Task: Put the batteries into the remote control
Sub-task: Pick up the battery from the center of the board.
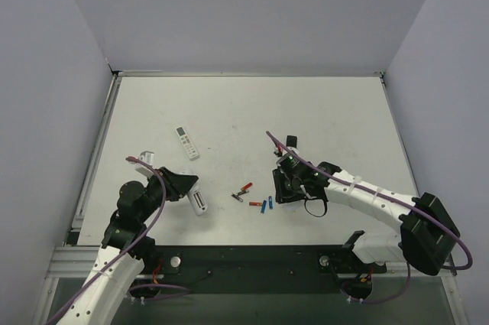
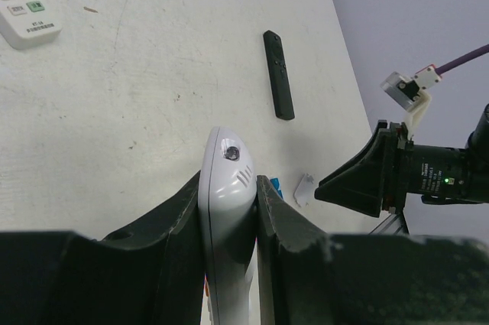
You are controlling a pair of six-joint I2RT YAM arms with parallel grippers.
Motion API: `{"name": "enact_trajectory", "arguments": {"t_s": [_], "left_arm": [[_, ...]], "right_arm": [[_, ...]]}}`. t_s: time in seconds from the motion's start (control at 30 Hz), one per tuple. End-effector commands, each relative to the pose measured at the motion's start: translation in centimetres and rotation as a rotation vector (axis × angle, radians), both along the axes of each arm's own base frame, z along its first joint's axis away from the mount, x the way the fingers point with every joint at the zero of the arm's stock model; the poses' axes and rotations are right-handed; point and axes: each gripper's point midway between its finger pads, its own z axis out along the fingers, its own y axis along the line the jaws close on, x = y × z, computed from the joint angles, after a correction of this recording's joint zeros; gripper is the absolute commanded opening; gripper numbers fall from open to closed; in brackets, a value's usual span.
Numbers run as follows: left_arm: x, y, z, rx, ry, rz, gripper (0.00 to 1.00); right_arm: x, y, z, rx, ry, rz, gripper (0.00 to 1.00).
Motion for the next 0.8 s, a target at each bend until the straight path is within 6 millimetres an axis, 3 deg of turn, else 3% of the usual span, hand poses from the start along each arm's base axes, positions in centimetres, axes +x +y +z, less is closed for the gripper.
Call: {"name": "enact_trajectory", "arguments": {"t_s": [0.0,0.17,0.37,0.57,0.77], "left_arm": [[0.0,-0.5,2.2,-0.019,-0.081,-0.039,0.00],[-0.1,-0.9,2.8,-0.036,-0.114,-0.058,0.00],[-0.3,-1.1,2.4,-0.064,-0.112,-0.068,0.00],[-0.3,-1.3,2.5,-0.081,-0.111,-0.079,0.00],[-0.2,-1.4,2.6,-0.087,-0.112,-0.083,0.00]], "right_arm": [[-0.2,1.3,0.3,-0.021,0.036,-0.012,0.27],[0.6,1.7,-0.8,-0.078,0.037,-0.032,0.24],[0.7,3.5,-0.6,-0.061,0.036,-0.021,0.22],[0.9,3.0,-2.0,-0.111,0.051,-0.051,0.22],[0.5,3.4,-2.0,-0.107,0.054,-0.041,0.19]]}}
